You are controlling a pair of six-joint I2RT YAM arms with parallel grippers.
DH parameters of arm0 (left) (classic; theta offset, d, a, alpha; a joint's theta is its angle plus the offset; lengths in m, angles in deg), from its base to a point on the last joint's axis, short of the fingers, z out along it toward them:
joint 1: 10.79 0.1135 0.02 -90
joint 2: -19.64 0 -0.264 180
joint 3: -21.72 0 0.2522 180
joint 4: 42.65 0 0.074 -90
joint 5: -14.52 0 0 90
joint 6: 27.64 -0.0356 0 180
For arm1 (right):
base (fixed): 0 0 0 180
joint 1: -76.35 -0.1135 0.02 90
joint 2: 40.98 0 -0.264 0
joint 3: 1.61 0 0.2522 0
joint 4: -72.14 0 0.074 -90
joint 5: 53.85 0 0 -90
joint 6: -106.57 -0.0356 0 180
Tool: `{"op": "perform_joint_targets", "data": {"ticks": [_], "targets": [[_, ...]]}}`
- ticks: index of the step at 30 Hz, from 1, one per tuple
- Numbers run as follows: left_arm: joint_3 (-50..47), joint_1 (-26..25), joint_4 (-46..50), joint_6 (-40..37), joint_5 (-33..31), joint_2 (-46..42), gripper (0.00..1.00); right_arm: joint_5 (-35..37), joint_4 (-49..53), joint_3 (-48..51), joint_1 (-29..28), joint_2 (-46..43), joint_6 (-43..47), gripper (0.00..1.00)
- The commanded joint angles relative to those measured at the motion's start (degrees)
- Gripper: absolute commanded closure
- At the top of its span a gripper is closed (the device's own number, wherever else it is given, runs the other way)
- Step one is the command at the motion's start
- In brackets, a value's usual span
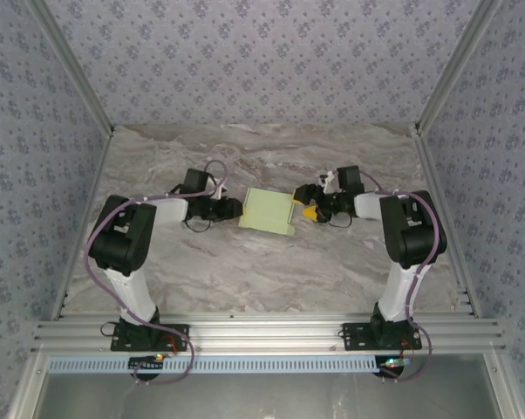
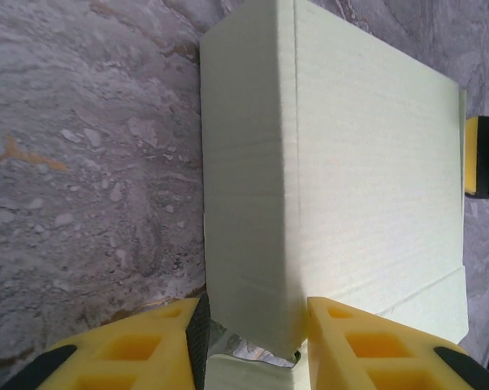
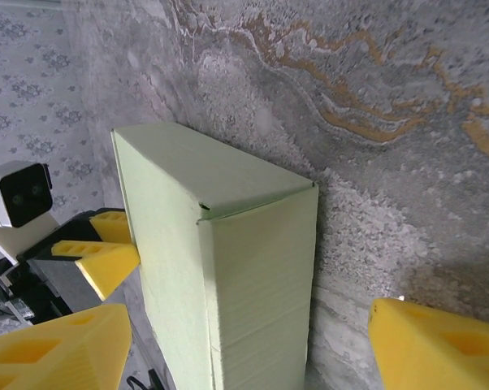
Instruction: Fold the paper box
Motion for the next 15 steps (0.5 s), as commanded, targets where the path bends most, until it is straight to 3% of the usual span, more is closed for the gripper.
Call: {"op": "perform_joint_targets", "data": {"ticks": [1, 15], "targets": [[-2.36, 1.27, 3.16, 0.41, -4.36, 3.03, 0.64, -0.07, 1.07, -1.56, -2.16, 2.18, -1.40, 0.21], [-2.67, 2.66, 2.35, 1.38, -2.89, 3.75, 0.64, 0.82, -6.70, -3.16, -7.48, 6.44, -9.55, 0.23]]}}
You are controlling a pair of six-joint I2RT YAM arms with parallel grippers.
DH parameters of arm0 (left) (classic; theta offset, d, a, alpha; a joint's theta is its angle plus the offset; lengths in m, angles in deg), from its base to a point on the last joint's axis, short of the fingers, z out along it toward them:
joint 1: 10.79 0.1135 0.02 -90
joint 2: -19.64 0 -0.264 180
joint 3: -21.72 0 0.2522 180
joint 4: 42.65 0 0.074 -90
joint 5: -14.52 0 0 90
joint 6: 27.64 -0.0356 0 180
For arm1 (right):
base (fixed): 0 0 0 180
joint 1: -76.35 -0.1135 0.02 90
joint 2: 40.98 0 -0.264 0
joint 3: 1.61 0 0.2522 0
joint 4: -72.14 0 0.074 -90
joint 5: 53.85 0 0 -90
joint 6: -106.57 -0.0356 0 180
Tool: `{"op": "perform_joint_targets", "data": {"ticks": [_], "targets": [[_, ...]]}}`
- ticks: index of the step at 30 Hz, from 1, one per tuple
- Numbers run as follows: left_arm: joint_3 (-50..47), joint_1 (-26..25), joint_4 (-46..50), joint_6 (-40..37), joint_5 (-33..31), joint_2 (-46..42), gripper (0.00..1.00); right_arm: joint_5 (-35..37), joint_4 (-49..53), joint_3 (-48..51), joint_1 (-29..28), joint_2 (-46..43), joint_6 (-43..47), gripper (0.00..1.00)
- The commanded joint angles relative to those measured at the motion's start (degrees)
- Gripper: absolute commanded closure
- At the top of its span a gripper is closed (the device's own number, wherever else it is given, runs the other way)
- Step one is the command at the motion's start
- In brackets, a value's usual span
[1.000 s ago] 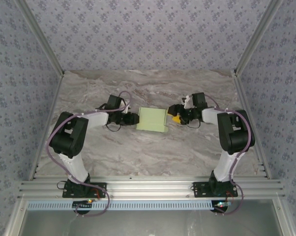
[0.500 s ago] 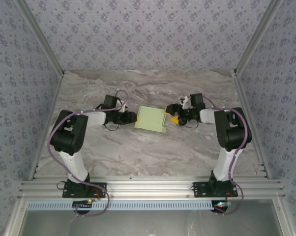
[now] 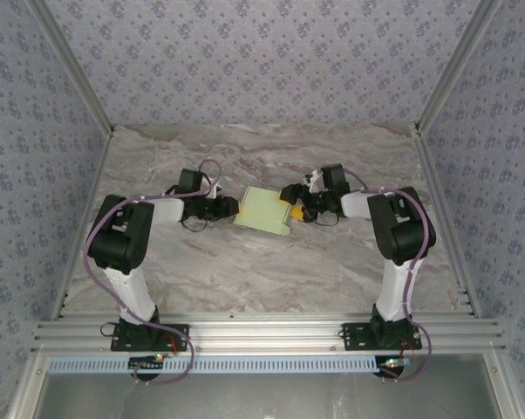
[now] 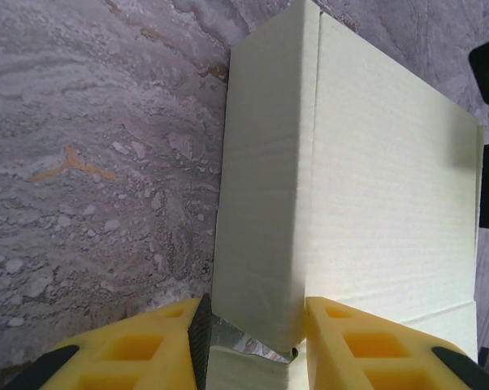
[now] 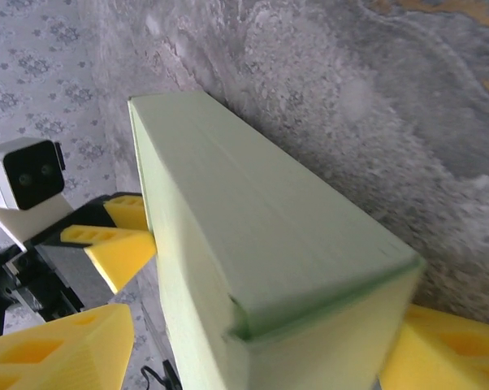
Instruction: Fold the paper box
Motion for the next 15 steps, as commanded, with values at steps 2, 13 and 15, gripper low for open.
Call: {"op": "perform_joint_targets", "data": {"ticks": [2, 13, 15], "targets": [[-1.83, 0.62, 4.37, 0.04, -4.33, 3.71, 0.64, 0.79, -3.91, -0.04, -2.10, 3.12, -4.86, 0.25], [-4.25, 0.62, 0.67, 2.77, -2.05, -2.04, 0.55, -0.01, -3.82, 1.39, -2.02, 1.39, -6.67, 0.48], [-5.28, 0.61, -0.50, 3.82, -1.53, -4.49, 0.54, -0.55, -3.30, 1.87, -2.00, 0.52, -6.95, 0.50]]}}
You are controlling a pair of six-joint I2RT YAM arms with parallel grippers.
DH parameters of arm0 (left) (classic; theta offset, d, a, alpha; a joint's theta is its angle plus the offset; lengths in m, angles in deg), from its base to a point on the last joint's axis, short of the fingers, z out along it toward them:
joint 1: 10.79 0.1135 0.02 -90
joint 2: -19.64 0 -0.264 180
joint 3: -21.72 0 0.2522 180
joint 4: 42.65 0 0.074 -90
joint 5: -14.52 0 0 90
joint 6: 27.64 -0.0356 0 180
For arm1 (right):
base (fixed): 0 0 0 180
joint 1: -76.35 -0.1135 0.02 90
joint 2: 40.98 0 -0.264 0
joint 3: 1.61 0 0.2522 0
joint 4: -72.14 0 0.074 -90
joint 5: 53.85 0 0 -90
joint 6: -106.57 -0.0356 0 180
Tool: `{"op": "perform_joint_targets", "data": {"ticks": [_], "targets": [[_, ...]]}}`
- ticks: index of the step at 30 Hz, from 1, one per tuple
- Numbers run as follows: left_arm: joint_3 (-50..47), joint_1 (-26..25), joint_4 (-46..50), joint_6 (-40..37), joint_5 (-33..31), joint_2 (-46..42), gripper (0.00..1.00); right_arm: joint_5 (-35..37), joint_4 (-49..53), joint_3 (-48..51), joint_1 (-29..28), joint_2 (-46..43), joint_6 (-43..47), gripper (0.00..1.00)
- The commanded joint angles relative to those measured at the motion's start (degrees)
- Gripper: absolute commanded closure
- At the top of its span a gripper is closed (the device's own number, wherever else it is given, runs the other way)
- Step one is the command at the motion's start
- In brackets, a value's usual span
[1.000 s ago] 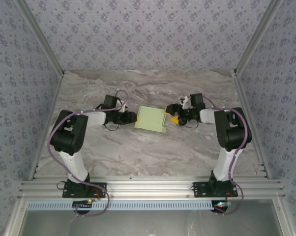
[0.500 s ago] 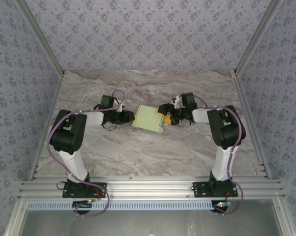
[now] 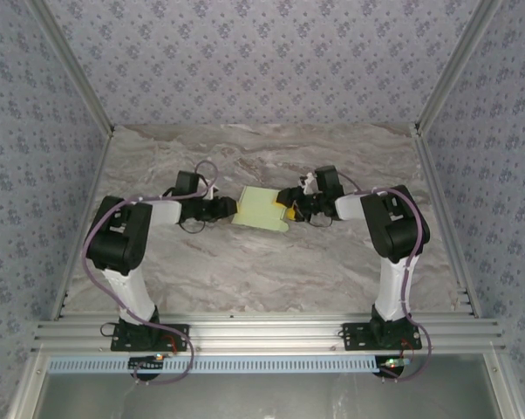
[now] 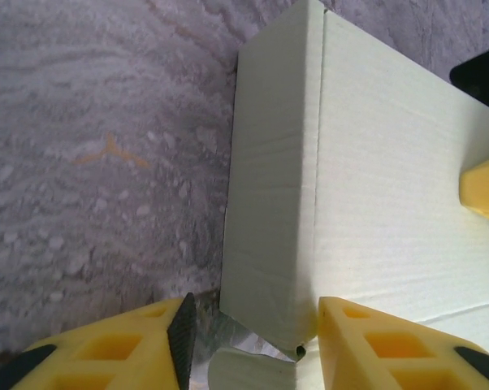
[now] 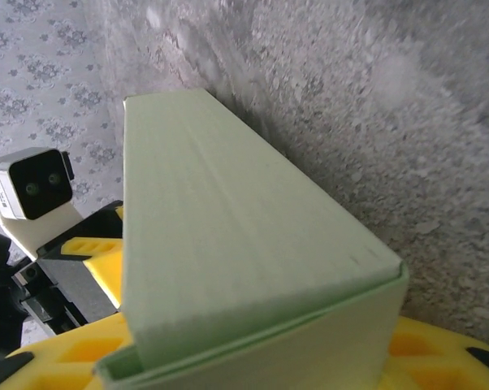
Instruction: Fold the paper box
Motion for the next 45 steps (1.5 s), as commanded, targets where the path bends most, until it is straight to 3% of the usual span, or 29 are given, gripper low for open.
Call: {"op": "perform_joint_targets", "data": {"ticks": [1, 8, 11, 13, 14, 18, 23, 27, 28, 30, 32, 37, 45], "targets": [[-2.46, -0.12, 1.61, 1.73, -1.44, -4.09, 0.53, -0.64, 2.46, 1.56, -0.13, -1.81, -1.44, 0.51], [-5.71, -0.12, 1.97, -0.66, -5.96, -18.59, 0.39, -2.68, 8.35, 3.25, 0.95, -7.40, -2.74, 0.52], [-13.18, -2.02, -5.27, -2.58, -17.78, -29.29, 0.25, -4.43, 13.87, 2.83, 1.52, -10.23, -0.90, 0.53], [-20.83, -6.37, -14.93, -9.19, -23.83, -35.92, 0.05, -6.31, 19.98, 1.61, 1.94, -11.15, 1.03, 0.53], [-23.27, -8.68, -17.75, -12.44, -26.63, -38.17, 0.01, -7.25, 23.06, 1.06, 2.02, -11.29, 2.28, 0.53], [-28.35, -15.95, -22.70, -24.96, -37.04, -41.49, 0.01, -8.84, 30.01, 0.72, 1.92, -12.76, 4.54, 0.53], [-28.64, -17.57, -25.14, -38.97, -23.38, -36.98, 0.01, -9.18, 29.06, 2.69, 2.04, -15.02, 0.90, 0.55], [-33.97, -19.38, -36.88, -53.48, -10.58, -33.43, 0.01, -8.42, 30.00, 2.83, 2.12, -16.45, -0.49, 0.56], [-33.50, -20.73, -35.09, -57.55, -10.72, -32.95, 0.01, -8.43, 30.05, 2.95, 2.09, -16.55, -1.10, 0.56], [-30.30, -23.79, -27.43, -62.98, -15.15, -31.99, 0.01, -9.11, 29.97, 3.14, 2.06, -16.32, -2.25, 0.56], [-28.49, -26.32, -25.73, -66.32, -20.20, -30.01, 0.01, -9.54, 30.08, 3.25, 1.91, -16.33, -3.00, 0.56], [-26.60, -28.84, -31.54, -69.95, -30.72, -23.75, 0.05, -9.04, 29.86, 3.71, 1.56, -16.92, -5.26, 0.56], [-23.45, -32.40, -38.34, -76.74, -37.40, -13.40, 0.18, -7.94, 28.48, 4.53, 0.84, -18.02, -9.37, 0.56]]}}
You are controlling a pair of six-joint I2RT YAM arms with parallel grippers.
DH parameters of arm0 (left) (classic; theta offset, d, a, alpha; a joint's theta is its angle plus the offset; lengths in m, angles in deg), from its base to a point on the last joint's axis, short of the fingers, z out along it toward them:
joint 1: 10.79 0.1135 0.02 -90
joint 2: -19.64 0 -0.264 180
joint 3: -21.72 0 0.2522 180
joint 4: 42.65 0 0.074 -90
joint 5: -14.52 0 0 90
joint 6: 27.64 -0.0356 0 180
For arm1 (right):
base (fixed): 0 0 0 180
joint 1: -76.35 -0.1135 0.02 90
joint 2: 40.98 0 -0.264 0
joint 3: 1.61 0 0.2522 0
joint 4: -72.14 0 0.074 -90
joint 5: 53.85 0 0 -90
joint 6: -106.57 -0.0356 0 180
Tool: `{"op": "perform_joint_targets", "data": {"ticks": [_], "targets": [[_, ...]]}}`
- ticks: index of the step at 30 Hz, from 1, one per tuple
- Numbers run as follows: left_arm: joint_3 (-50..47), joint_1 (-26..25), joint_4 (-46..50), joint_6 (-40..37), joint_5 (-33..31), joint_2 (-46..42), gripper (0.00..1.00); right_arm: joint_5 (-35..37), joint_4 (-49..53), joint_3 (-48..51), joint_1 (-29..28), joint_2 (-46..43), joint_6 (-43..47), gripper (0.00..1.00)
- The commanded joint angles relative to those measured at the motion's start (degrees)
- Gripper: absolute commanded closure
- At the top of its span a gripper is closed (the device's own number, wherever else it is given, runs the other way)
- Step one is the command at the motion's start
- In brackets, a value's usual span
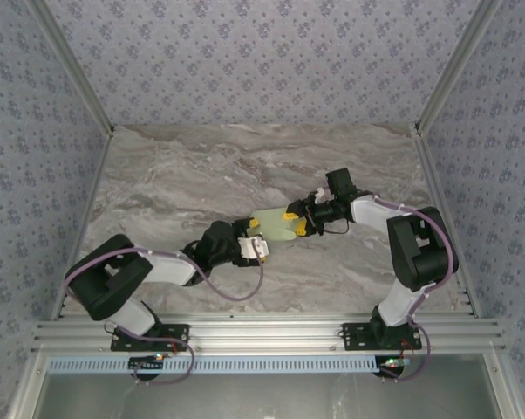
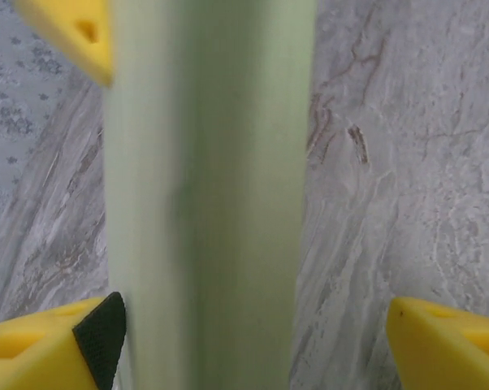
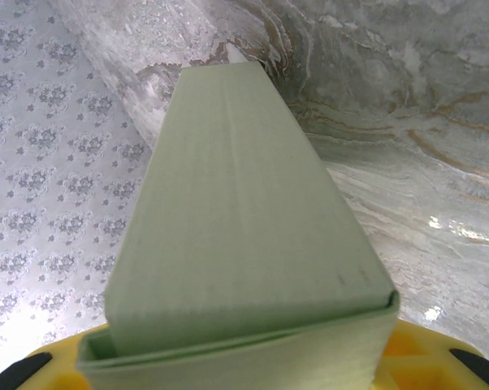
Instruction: Fold the paper box
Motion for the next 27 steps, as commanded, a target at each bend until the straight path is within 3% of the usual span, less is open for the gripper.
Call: {"op": "perform_joint_targets", "data": {"ticks": [1, 12, 19, 24, 27], "targets": [[2.07, -1.33, -6.03, -4.09, -3.69, 2.85, 0.21, 0.37, 0.48, 1.04, -0.67, -2.12, -3.87, 0.56], [4.54, -2.24, -6.88, -3.02, -6.14, 5.11, 0.42, 4.49, -7.30, 4.32, -1.81, -7.21, -14.49, 0.56], [4.87, -2.26, -2.85, -3.91, -6.90, 1.70, 0.57, 4.84, -8.22, 5.67, -2.09, -8.05, -15.75, 0.56], [4.54, -2.17, 0.78, -3.89, -6.01, -0.69, 0.57, 4.88, -8.41, 5.85, -2.20, -8.41, -16.00, 0.51], [5.16, -1.70, 4.02, -2.28, -5.79, -2.07, 0.57, 5.05, -7.26, 5.71, -2.04, -8.51, -15.24, 0.44]]}}
